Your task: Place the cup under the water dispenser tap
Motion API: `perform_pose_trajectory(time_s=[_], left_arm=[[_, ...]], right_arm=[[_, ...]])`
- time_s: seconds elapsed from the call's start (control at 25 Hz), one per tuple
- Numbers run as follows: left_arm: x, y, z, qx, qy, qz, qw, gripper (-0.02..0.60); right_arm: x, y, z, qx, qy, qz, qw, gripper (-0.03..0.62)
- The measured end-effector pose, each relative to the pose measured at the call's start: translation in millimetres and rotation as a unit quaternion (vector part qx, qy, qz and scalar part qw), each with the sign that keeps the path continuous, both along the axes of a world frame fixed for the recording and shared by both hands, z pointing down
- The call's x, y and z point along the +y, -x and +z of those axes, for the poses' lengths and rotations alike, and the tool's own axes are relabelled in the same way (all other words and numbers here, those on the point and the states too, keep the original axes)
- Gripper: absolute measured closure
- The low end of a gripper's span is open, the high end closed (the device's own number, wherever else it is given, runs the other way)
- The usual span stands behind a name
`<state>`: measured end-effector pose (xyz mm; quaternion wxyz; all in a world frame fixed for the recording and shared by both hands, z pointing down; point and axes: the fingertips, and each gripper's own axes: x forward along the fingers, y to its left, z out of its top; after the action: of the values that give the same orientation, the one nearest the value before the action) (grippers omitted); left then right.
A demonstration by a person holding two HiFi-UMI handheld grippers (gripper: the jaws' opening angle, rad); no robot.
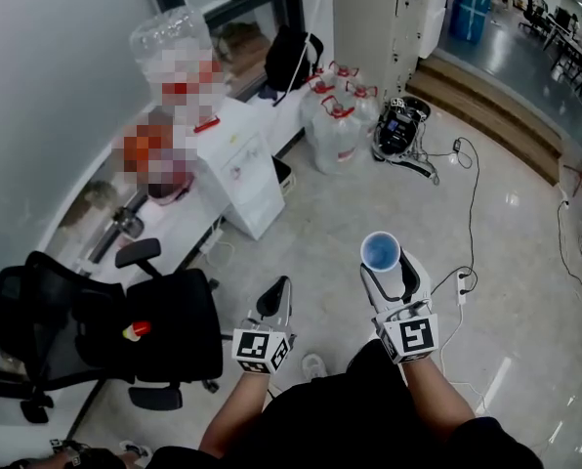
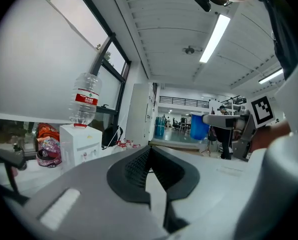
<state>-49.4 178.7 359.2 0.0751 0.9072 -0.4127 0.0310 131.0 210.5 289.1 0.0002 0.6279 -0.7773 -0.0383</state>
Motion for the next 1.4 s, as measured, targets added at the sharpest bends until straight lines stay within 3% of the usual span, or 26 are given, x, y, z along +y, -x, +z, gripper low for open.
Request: perform_pose_trajectory(time_s=[0.28, 0.44, 0.72, 1.08, 1.4], left_arm=[[-37.4, 23.7, 8.2, -0.001, 0.011, -0.020, 0.9997, 0.566], [-71.1, 21.9, 5.4, -0.004, 0.010, -0.031, 0.9995, 0.566], [-135.8, 14.3, -0.7, -0.012, 0.013, -0.085, 0.9963, 0.566], [-198.5, -2.2, 4.2, -0.026, 0.028, -0.173, 0.9843, 0.566], [-225.4, 12.4, 18.4, -0.021, 0.055, -0.241, 0.9687, 0.566]], right_arm=[[-43.9, 16.5, 0.3, -0.004, 0.004, -0.018, 1.000, 0.292], [-85.4, 14.3, -2.8, -0.005, 0.001, -0.035, 0.999, 0.292], [-165.2, 7.3, -0.9, -0.008, 0.002, -0.094, 0.996, 0.292], [-249.9, -8.0, 16.0, -0.016, 0.026, -0.182, 0.983, 0.293], [-303.8, 11.9, 34.3, -0.011, 0.042, -0.251, 0.967, 0.293]])
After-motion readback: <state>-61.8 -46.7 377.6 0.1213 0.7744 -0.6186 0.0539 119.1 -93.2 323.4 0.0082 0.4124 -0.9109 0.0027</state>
